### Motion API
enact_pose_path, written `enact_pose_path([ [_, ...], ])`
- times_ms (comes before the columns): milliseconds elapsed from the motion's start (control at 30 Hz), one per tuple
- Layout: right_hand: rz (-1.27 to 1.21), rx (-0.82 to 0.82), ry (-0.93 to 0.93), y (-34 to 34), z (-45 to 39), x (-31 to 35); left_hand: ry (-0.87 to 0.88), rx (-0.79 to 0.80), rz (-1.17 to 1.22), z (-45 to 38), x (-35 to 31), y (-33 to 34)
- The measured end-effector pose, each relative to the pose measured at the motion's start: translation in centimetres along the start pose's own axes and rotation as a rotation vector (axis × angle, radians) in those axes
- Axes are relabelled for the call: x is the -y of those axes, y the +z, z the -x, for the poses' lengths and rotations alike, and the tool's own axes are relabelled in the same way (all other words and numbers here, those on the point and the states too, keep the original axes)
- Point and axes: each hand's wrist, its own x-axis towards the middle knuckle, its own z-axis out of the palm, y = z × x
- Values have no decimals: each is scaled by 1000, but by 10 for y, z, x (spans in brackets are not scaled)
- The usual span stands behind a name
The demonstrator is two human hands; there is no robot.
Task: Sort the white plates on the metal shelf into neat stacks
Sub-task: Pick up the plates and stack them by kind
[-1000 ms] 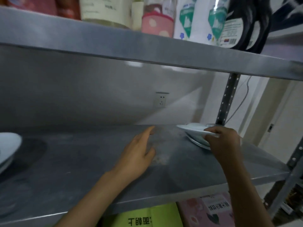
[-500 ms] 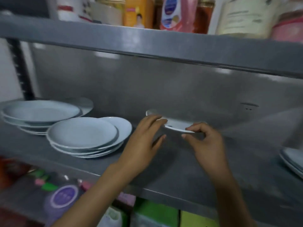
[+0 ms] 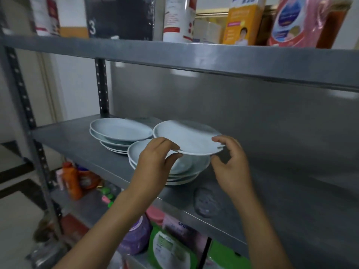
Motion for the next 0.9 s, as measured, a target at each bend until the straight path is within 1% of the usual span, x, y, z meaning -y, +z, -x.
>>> enact_pose_path([
  [133, 77, -116, 155, -8, 2, -18, -51, 45, 8, 11, 5, 10],
  [233, 146, -122, 237, -15, 7, -31, -107, 82, -18, 17, 8, 17],
  [467, 121, -137, 273, -24, 19, -40, -183, 155, -52, 23, 3, 25],
  [633, 132, -150, 281, -25, 26, -49, -232, 302, -323, 28, 0, 26],
  [767, 150, -160, 285, -33, 32, -53, -224, 374, -385, 29, -12, 26],
  [833, 170, -155, 283, -42, 34, -53, -165, 361, -417, 30, -20, 30],
  [900, 198, -161, 272, -55, 37, -54, -70, 326, -391, 28, -33, 40],
])
